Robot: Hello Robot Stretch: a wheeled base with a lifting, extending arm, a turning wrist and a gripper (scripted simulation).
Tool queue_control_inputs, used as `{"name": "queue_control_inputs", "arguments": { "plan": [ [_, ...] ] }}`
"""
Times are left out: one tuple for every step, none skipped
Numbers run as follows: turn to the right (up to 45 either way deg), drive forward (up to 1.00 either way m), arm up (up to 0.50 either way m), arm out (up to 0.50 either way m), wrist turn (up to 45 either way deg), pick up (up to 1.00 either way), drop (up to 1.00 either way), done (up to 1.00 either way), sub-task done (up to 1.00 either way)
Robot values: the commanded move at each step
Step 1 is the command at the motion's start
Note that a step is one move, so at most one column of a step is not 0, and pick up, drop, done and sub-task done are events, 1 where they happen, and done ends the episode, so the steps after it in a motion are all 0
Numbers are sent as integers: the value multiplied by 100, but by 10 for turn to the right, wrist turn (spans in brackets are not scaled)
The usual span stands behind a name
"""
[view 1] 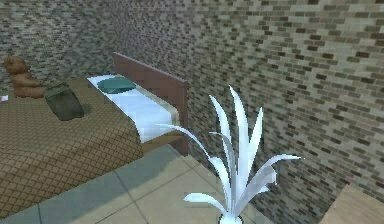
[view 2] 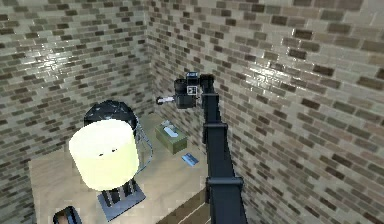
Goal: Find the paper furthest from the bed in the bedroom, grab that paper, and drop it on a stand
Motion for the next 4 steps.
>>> {"name": "queue_control_inputs", "arguments": {
  "plan": [
    [0, 0, -30, 0, 0, 0, 0, 0, 0],
    [0, 0, 0, 0, 0, 100, 0, 0, 0],
    [0, 0, 10, 0, 0, 0, 0, 0, 0],
    [0, 0, 32, 0, 0, 0, 0, 0, 0]
  ]
}}
